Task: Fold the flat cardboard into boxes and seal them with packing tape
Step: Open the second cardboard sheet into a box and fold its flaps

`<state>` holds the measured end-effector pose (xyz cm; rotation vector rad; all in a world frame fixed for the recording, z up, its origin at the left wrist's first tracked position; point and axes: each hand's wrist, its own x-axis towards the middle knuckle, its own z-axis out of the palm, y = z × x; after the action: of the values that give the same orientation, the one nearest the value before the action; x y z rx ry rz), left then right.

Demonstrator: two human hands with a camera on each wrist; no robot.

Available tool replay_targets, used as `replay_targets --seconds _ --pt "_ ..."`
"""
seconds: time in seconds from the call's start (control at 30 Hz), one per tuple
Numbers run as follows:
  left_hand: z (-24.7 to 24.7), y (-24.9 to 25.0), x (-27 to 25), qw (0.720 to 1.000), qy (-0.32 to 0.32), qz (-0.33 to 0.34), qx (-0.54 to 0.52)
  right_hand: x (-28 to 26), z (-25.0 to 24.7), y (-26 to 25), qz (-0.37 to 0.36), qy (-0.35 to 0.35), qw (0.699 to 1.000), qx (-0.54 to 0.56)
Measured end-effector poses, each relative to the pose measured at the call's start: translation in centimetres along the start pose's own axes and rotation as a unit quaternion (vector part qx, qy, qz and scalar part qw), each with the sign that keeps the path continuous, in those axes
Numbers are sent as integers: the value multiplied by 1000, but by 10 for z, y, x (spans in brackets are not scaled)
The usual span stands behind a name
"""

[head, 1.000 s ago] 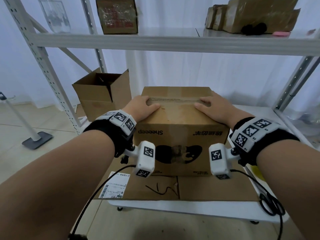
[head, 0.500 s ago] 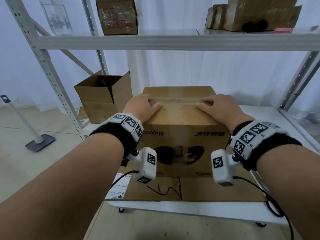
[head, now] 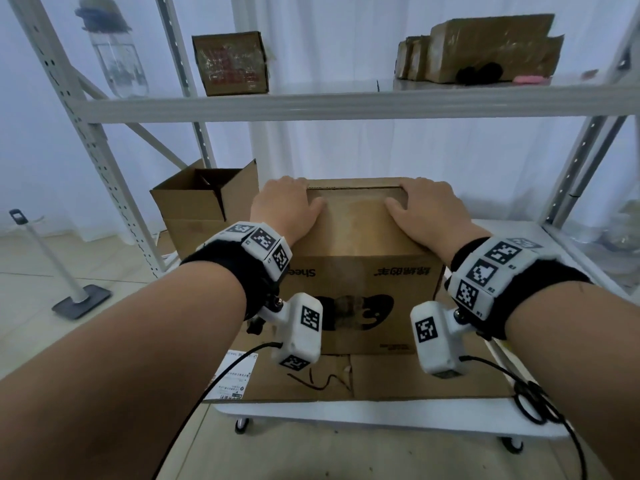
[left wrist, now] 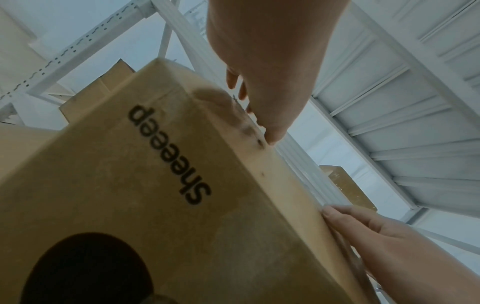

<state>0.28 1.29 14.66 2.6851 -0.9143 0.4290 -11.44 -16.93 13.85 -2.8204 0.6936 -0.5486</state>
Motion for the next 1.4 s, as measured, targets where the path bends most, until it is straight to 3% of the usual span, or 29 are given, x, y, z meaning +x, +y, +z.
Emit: replay_targets --seconds 0.27,0.5,0.7,0.93,1.07,1.17,1.4 --pt "-2 61 -31 991 23 122 -56 -42 -11 33 20 -9 999 47" --pt "40 130 -70 967 26 221 -126 -86 -3 92 42 -56 997 21" --pt "102 184 -98 940 -59 314 -123 -117 22 158 98 -117 988 -6" --pt "158 200 -89 944 -182 260 -94 -126 64 200 138 -196 970 -51" --pt "180 198 -83 942 -221 233 -102 -121 86 217 141 -227 959 -92" --pt "193 197 -81 939 -245 208 -119 -123 109 233 184 -257 945 -79" --pt "194 193 -78 940 -241 195 -143 -129 108 233 157 -112 971 -143"
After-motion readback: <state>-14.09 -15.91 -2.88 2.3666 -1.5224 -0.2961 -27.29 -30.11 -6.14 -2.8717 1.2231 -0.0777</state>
